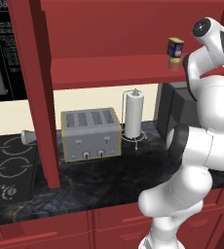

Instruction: Stack two cans on top of the other two cans in the cabinet.

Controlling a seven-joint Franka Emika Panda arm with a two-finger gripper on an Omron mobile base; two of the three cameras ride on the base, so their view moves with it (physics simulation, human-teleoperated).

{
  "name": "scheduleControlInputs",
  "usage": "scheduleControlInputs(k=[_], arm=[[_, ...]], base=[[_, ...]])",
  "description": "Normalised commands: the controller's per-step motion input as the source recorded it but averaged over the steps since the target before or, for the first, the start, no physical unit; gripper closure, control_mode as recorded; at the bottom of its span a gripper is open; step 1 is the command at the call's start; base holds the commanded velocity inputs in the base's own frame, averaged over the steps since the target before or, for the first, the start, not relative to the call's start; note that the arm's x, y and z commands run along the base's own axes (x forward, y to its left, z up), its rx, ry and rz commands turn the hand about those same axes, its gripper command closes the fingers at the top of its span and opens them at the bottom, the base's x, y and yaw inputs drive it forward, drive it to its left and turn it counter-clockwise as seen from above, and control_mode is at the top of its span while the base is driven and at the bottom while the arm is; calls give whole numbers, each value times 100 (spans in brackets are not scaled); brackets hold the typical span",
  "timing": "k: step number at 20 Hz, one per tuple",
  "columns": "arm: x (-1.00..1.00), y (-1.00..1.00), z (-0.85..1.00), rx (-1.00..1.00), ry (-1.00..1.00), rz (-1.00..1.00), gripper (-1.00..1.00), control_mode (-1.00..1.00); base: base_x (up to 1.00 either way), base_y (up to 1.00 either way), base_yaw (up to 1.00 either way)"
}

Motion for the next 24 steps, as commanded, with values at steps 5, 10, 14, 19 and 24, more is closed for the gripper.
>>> scheduleControlInputs(k=[5, 10, 14, 19, 24], arm=[[5, -13, 0, 0, 0, 0, 100, -100], [9, -8, 0, 0, 0, 0, 100, -100], [6, -7, 0, 0, 0, 0, 100, -100], [0, -6, 0, 0, 0, 0, 100, -100], [0, -5, 0, 0, -2, 0, 100, -100]], base=[[0, 0, 0], [0, 0, 0], [0, 0, 0], [0, 0, 0], [0, 0, 0]])
